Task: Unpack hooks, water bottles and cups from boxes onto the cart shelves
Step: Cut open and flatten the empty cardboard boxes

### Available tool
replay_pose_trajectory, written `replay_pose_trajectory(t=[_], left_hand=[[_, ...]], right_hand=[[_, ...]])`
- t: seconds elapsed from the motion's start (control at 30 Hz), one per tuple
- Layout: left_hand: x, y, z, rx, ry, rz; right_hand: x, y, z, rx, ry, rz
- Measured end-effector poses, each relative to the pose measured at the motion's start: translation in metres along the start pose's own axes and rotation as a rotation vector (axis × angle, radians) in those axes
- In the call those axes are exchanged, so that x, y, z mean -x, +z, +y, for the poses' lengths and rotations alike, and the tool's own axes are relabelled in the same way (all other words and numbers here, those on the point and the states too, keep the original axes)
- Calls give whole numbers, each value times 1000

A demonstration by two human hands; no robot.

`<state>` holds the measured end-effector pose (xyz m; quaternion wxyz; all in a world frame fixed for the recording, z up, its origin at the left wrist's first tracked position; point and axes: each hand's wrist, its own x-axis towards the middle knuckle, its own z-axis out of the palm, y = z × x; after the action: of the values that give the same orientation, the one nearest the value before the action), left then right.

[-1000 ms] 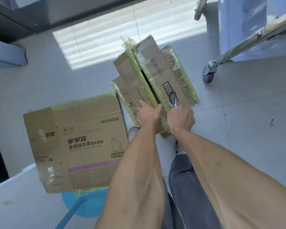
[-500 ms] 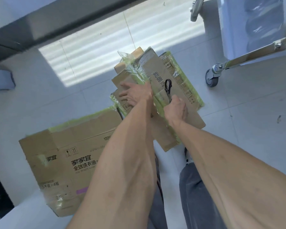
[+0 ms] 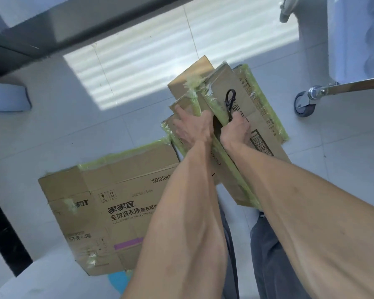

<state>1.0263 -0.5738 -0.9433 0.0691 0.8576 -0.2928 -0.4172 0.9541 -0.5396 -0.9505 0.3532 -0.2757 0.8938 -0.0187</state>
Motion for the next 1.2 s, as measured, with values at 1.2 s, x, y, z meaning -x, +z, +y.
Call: replay_pose_trajectory(t=[1.2], left_hand=[[69, 8, 25, 502, -217, -156]], right_hand=[[1, -98, -24, -143, -83, 203]])
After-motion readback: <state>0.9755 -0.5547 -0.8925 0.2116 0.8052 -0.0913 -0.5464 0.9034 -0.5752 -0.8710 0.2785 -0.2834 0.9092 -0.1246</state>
